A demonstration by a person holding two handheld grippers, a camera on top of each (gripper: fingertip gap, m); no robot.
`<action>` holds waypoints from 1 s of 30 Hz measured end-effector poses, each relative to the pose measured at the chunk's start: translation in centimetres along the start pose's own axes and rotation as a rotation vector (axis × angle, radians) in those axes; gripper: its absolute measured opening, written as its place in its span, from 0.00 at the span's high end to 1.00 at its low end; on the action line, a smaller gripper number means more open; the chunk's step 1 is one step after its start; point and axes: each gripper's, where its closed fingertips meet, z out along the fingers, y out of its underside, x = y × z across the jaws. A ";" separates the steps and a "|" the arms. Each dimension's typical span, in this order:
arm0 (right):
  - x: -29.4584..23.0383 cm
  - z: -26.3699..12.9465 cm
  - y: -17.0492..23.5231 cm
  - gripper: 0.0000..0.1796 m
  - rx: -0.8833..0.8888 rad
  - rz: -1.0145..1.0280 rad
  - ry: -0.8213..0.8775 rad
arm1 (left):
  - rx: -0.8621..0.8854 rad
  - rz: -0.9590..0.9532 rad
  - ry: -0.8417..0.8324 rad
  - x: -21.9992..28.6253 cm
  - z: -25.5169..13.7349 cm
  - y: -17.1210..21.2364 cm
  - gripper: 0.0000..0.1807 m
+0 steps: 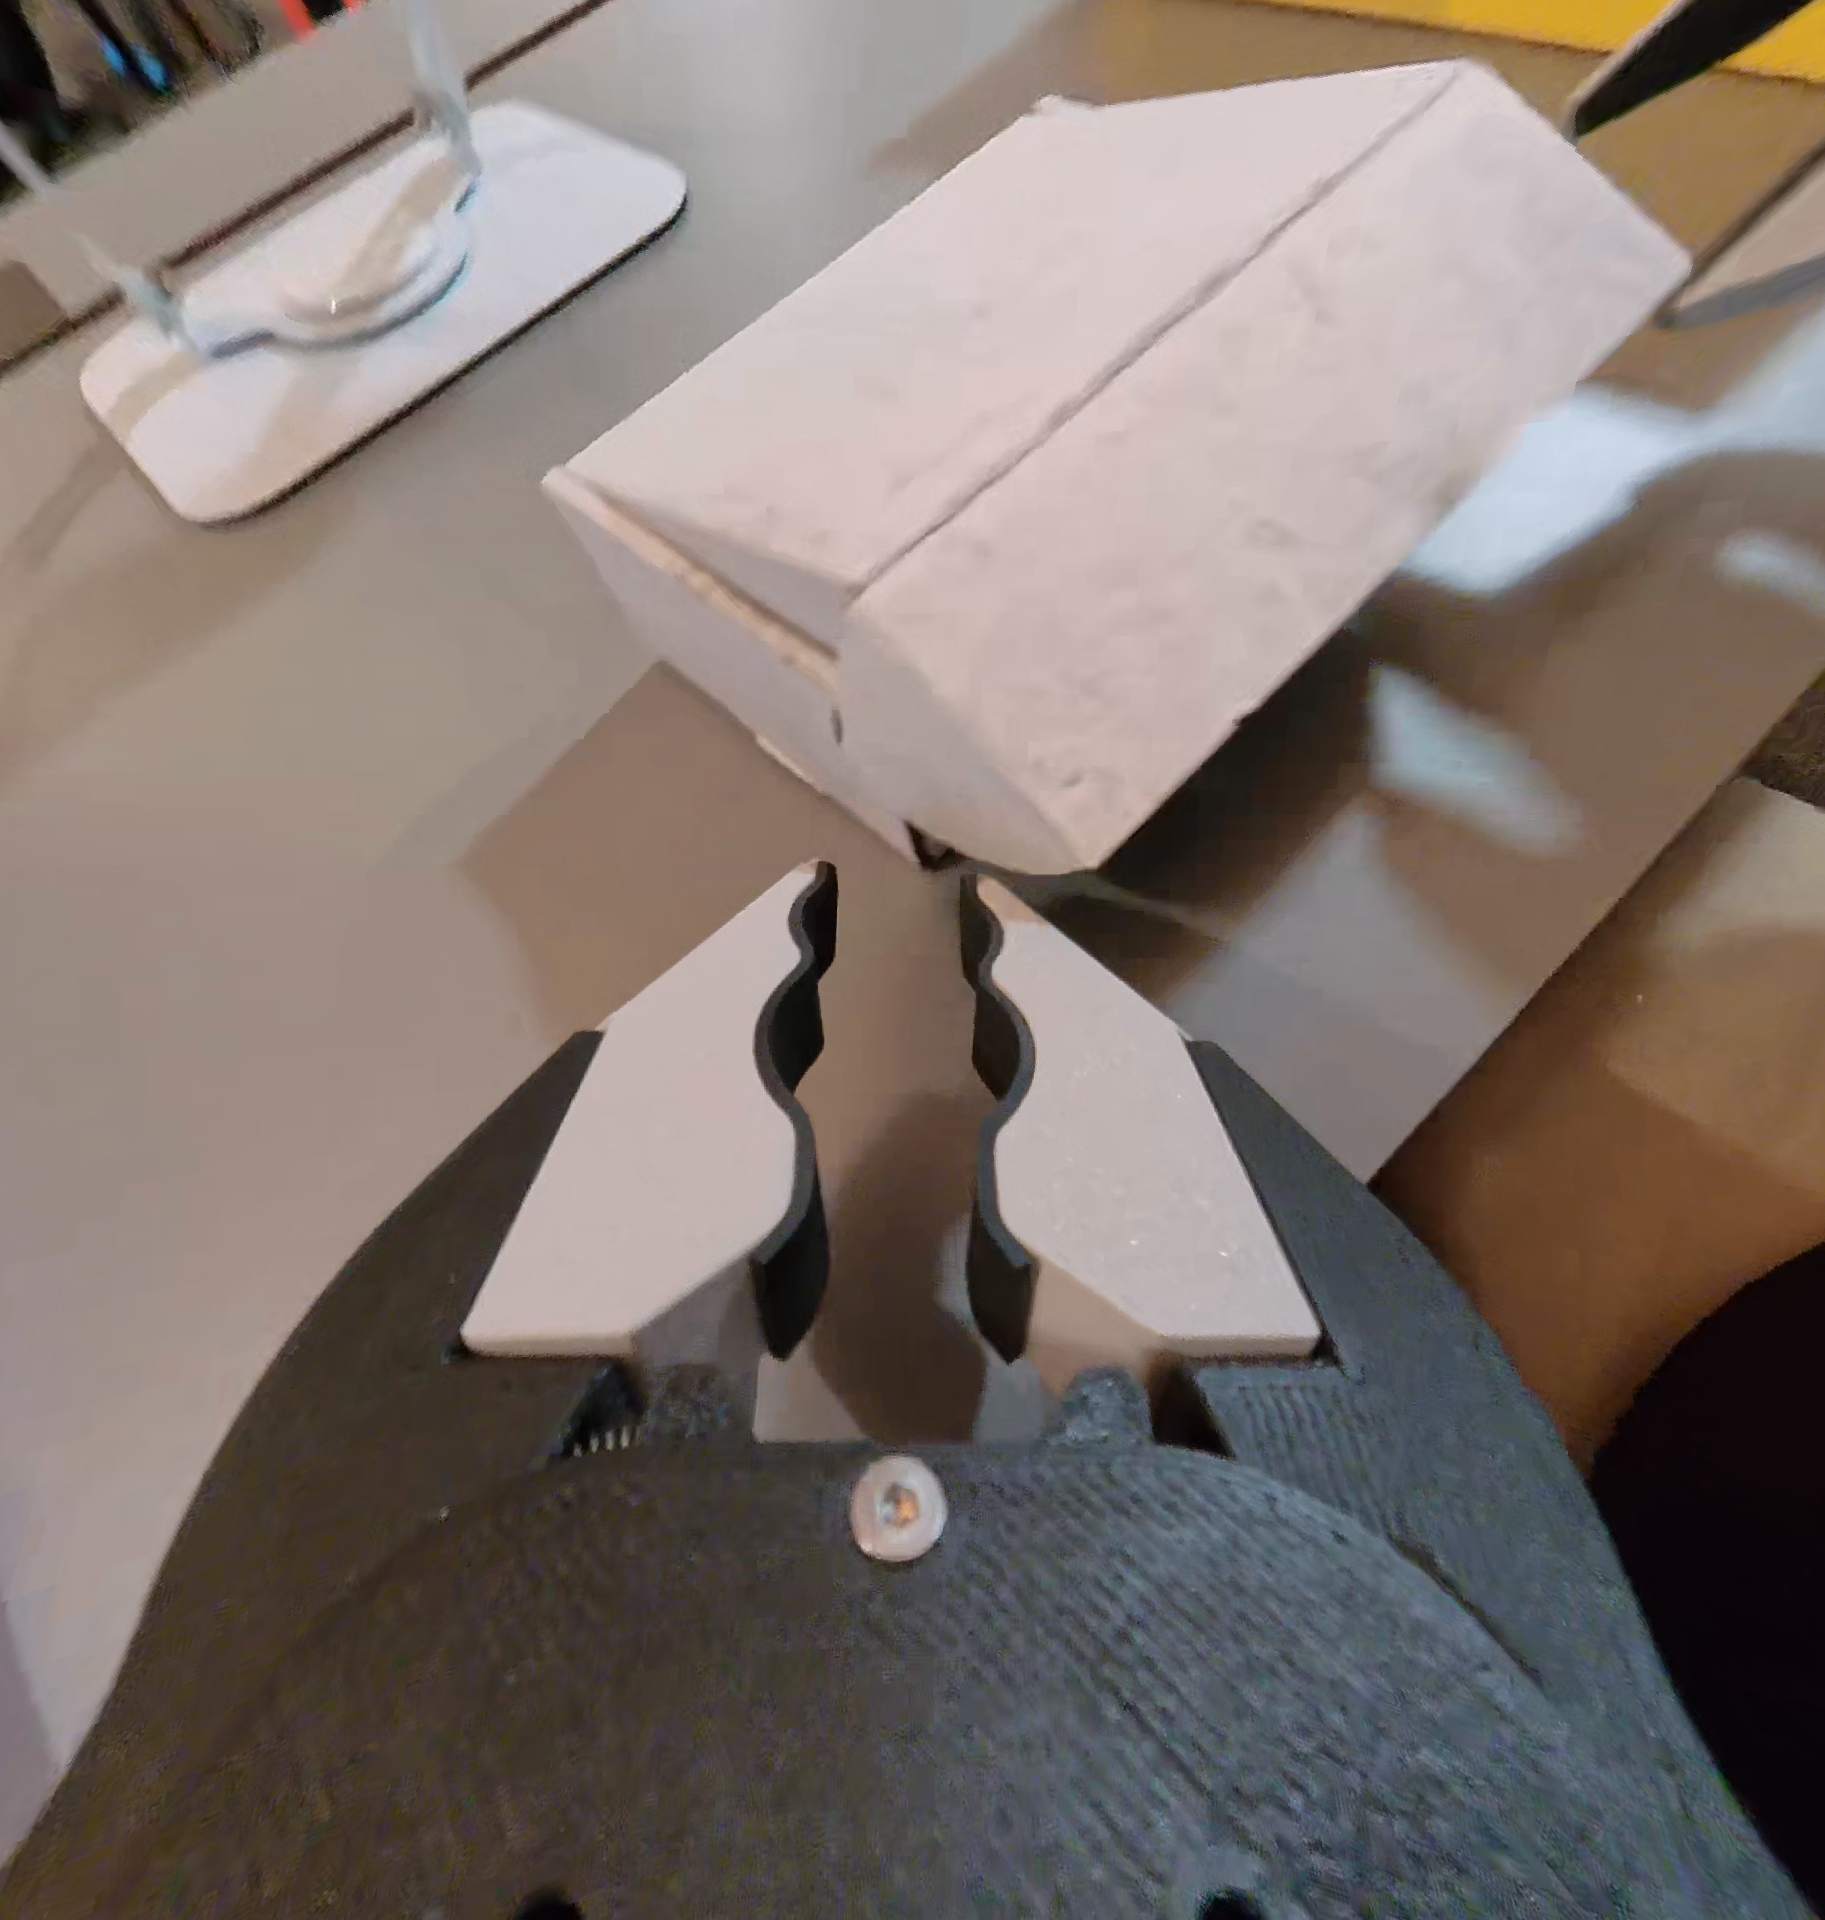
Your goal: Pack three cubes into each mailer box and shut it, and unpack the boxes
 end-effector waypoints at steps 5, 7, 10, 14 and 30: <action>-0.2 -0.6 -1.1 0.64 0.068 0.091 -0.059 | -0.034 -0.220 0.016 -2.3 -0.2 0.8 0.89; -0.2 -0.8 -1.5 0.64 0.099 0.118 -0.075 | 0.042 -0.302 0.082 -2.0 -0.7 -0.6 0.89; -0.7 -0.5 -1.8 0.64 0.127 0.197 -0.131 | 0.152 -0.387 0.210 -0.5 -1.5 -2.7 0.87; -1.7 0.7 -1.3 0.65 0.093 0.280 -0.191 | 0.157 -0.380 0.296 1.0 -1.5 -3.0 0.83; -2.2 -0.3 -2.6 0.71 0.151 0.199 -0.193 | 0.226 -0.381 0.464 3.5 -3.0 -4.5 0.74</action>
